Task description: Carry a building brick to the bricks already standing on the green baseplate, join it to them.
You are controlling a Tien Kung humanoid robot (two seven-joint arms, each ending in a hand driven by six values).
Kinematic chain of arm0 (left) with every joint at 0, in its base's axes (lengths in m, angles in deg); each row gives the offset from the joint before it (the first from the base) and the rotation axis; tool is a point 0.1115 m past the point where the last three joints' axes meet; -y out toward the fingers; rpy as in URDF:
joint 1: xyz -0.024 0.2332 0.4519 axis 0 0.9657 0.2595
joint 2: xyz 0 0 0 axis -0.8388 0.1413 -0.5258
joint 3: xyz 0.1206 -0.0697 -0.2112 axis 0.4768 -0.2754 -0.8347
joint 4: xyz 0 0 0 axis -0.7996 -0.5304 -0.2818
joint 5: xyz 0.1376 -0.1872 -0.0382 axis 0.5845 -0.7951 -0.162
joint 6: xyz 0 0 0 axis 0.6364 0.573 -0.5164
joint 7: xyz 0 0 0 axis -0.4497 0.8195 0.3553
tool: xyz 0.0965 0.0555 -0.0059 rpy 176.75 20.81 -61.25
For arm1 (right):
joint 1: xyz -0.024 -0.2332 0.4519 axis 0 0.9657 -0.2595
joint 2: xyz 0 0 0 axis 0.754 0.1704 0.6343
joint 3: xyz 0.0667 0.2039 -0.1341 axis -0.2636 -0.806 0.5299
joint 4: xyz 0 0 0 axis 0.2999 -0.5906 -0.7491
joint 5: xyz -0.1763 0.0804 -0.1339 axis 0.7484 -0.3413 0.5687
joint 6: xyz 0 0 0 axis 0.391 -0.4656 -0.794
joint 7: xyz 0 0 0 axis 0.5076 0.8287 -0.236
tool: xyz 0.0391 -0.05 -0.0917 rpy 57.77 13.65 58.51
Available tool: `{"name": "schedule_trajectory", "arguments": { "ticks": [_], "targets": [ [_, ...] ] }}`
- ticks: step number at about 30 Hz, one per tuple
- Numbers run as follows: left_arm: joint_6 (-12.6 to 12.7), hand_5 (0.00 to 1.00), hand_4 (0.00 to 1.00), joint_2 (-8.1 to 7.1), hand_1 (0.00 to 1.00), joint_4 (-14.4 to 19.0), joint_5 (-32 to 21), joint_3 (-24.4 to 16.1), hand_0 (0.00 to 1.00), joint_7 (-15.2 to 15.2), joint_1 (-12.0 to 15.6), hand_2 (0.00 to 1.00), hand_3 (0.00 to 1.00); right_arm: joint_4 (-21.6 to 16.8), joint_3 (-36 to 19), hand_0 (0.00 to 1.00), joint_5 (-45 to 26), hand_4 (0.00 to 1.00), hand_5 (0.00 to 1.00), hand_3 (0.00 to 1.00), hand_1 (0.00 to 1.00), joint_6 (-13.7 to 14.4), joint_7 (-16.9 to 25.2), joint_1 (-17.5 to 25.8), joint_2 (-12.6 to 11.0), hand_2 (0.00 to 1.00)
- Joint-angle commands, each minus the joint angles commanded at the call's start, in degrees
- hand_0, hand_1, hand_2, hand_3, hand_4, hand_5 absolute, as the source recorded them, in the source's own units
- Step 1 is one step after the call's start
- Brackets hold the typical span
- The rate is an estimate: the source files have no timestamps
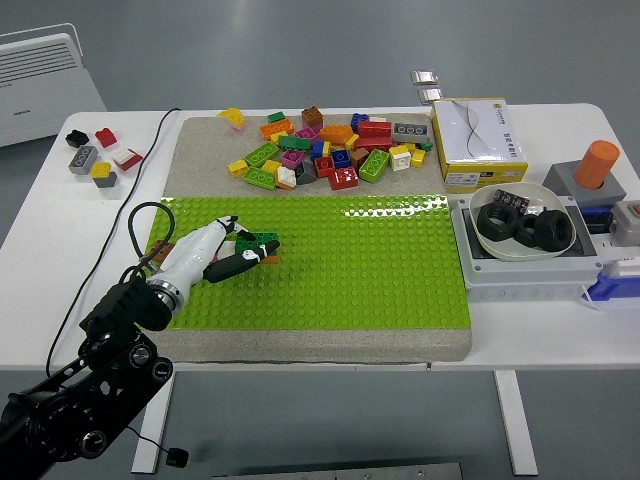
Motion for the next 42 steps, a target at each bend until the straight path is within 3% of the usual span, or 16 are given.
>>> {"name": "schedule_trajectory", "arguments": {
  "ticks": [30, 42],
  "targets": [
    [0.0, 0.998, 0.923, 0.44, 0.968, -2.6, -0.5, 0.1, 0.973, 0.2, 0.3, 0.964, 0.69, 0.0, 0.6, 0.514, -0.7, 0.808, 0.837, 0.765, 0.709, 0.1, 0.0, 0.1, 0.1, 0.739],
    [1.8, 0.998, 0.926, 0.42, 0.959, 3.1, 2.1, -1.9, 0.967, 0.5, 0.8, 0.941, 0.669, 0.0, 0.8, 0.514, -0.8, 0.808, 0.838, 0.765, 0.709, 0.0, -0.2, 0.0, -0.1, 0.739]
  ]
}}
